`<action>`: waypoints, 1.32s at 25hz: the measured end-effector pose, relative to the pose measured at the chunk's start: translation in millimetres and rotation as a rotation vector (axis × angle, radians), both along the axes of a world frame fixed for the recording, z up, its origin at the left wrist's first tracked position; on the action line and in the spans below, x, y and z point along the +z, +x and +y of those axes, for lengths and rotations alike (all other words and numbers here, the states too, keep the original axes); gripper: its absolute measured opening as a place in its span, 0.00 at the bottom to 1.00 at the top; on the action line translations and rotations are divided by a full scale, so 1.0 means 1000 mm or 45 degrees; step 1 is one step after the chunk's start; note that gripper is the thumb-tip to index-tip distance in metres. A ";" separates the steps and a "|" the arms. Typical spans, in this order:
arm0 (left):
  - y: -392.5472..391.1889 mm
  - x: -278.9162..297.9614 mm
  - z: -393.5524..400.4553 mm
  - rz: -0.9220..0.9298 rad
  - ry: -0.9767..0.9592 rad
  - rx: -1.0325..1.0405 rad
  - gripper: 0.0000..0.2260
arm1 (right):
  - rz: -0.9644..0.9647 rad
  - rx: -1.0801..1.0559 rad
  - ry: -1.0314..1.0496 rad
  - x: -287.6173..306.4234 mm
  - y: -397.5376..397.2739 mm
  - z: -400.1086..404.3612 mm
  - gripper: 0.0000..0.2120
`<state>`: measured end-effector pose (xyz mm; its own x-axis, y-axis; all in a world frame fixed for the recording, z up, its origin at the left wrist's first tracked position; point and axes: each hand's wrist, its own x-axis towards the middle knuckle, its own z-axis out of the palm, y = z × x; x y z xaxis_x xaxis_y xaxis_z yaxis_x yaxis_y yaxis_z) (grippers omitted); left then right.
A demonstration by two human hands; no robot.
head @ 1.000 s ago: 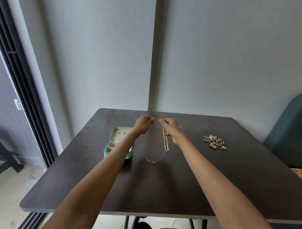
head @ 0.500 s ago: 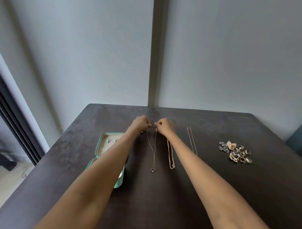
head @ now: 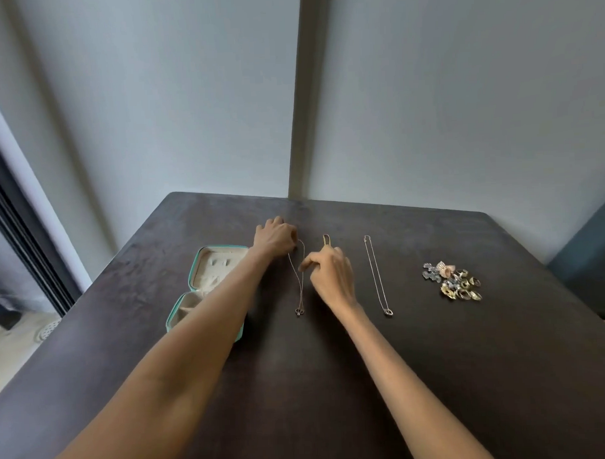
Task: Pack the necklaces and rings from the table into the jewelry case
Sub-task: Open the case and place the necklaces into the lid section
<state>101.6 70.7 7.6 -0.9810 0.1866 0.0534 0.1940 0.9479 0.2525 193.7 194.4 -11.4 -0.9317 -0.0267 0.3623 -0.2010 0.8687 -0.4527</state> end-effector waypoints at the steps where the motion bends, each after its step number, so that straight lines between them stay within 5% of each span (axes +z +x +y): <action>1: 0.005 -0.002 0.001 0.027 -0.052 0.009 0.13 | 0.036 0.029 0.051 -0.004 0.016 -0.001 0.19; 6: 0.014 -0.007 0.009 0.065 -0.097 0.072 0.15 | 0.251 0.016 0.140 -0.017 0.055 0.001 0.18; 33: -0.017 -0.001 0.004 -0.087 -0.064 0.014 0.18 | 0.198 0.231 -0.004 -0.026 0.057 0.004 0.19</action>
